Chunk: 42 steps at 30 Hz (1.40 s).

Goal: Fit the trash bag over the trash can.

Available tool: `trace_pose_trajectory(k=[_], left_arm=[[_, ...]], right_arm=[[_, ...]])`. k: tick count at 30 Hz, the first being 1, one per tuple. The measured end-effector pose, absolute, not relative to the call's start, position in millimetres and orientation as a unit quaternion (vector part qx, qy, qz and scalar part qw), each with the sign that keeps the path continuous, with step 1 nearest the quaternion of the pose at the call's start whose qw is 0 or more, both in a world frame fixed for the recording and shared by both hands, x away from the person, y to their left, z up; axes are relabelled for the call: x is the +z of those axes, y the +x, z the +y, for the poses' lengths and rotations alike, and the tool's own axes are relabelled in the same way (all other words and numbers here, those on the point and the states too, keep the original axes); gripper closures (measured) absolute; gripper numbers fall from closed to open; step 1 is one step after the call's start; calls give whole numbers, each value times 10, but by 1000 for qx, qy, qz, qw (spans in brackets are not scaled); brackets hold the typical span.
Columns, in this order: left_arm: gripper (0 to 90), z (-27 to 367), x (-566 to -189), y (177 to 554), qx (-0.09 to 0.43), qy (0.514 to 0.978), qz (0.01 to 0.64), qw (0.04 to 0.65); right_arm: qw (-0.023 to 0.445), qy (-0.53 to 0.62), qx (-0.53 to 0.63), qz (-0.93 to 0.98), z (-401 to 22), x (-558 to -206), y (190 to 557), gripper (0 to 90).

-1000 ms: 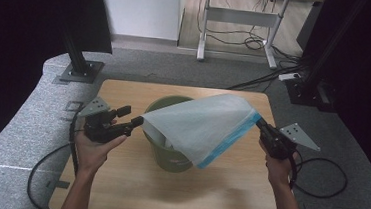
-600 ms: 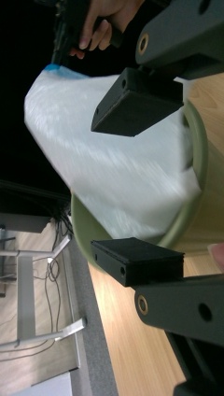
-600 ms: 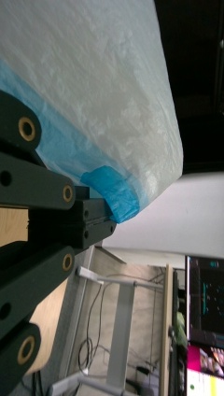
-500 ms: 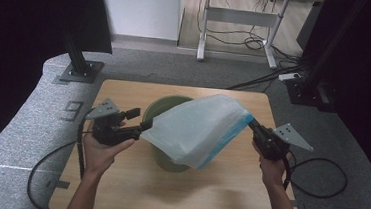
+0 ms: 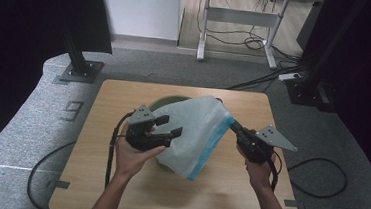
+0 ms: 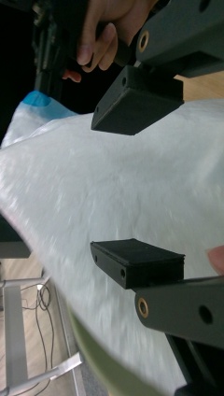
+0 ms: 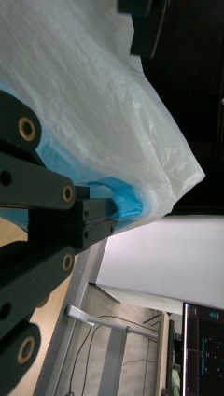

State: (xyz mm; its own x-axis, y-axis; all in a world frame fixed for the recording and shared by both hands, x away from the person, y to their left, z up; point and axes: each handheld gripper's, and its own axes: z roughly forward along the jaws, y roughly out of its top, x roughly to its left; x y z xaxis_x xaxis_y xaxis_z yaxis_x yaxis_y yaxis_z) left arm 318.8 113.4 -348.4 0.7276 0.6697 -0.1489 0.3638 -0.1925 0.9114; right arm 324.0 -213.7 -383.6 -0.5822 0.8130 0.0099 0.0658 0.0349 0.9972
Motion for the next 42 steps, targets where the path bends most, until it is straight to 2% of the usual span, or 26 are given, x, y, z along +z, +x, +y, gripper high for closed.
trace_pose_trajectory(k=[8, 28, 31, 35, 36, 37, 42], left_arm=[[356, 897, -3572, 3210, 136, 768, 338, 526], [345, 585, -3601, 3230, 132, 778, 338, 514], [433, 547, -3639, 3279, 125, 777, 344, 512], [645, 569, -3657, 3313, 111, 777, 343, 516], [645, 578, -3656, 3318, 105, 778, 341, 517], [718, 596, -3650, 3322, 102, 778, 339, 519], [833, 649, -3634, 3327, 113, 771, 340, 526]], right_arm=[[296, 340, 607, 654, -2113, -3860, 3217, 888], [290, 347, 603, 657, -2082, -3904, 3229, 887], [290, 346, 605, 656, -2078, -3897, 3222, 887], [292, 340, 602, 661, -2063, -3886, 3219, 887], [292, 340, 602, 661, -2063, -3886, 3219, 887], [292, 339, 602, 661, -2061, -3882, 3217, 887], [293, 339, 603, 660, -2065, -3891, 3220, 887]])
